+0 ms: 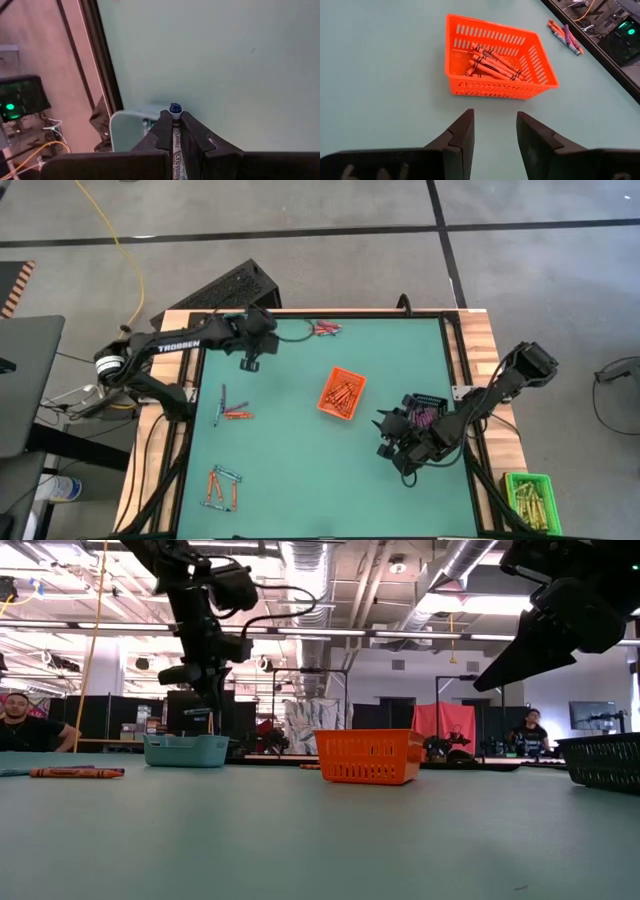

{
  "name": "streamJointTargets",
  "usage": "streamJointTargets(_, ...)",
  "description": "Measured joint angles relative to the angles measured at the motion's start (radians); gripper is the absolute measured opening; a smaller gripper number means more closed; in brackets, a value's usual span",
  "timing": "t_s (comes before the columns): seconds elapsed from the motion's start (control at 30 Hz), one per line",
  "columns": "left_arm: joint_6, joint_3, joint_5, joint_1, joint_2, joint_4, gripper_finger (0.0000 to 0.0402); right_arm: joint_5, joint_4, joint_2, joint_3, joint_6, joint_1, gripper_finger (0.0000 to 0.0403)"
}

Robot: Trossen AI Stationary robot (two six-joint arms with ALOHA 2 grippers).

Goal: Sort crayons
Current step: Put the blue crayon into the blue bin, then put the violet crayon into black bin

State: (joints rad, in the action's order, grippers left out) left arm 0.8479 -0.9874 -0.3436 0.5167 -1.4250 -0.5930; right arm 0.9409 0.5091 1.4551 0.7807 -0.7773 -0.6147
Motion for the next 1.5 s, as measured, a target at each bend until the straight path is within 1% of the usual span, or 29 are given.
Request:
streamJointTargets(0.2,0.072,0.000,0.049,0.108,0.000,0.026,0.0000,0.000,-0.020,0.000,0.000,0.000,0.000,0.0141)
streamJointTargets(0.37,0.112,0.000,0.124,0.190,0.000,0.031,0.0001,0.000,-0.032,0.000,0.000,0.000,0.000,0.0141)
streamJointTargets(0.5,0.136,0.010,0.133,0.247,0.000,0.040,0.0001,0.000,-0.049,0.000,0.000,0.000,0.000,0.0141)
streamJointTargets(0.6,0.145,0.010,0.161,0.288,0.000,0.045,0.0001,0.000,-0.055,0.000,0.000,0.000,0.000,0.0141)
streamJointTargets(0.73,0.162,0.010,0.168,0.322,0.000,0.065,0.0017,0.000,-0.073,0.000,0.000,0.000,0.000,0.0141)
streamJointTargets(0.83,0.177,0.010,0.186,0.334,0.000,0.085,0.0040,0.000,-0.081,0.000,0.000,0.000,0.000,0.0141)
streamJointTargets(1.03,0.180,0.010,0.182,0.337,0.000,0.106,0.0086,-0.004,-0.096,0.000,0.000,-0.001,0.000,0.0141)
streamJointTargets(1.23,0.082,0.010,0.178,0.331,0.000,0.106,0.0129,-0.023,-0.096,0.000,0.000,0.000,0.000,0.0141)
streamJointTargets(1.37,0.006,0.010,0.169,0.312,0.000,0.104,0.0134,-0.023,-0.095,0.000,0.000,0.002,0.000,0.0141)
streamJointTargets(1.5,-0.032,0.010,0.136,0.263,0.000,0.077,0.0132,-0.023,-0.095,0.000,0.000,0.016,0.000,0.0141)
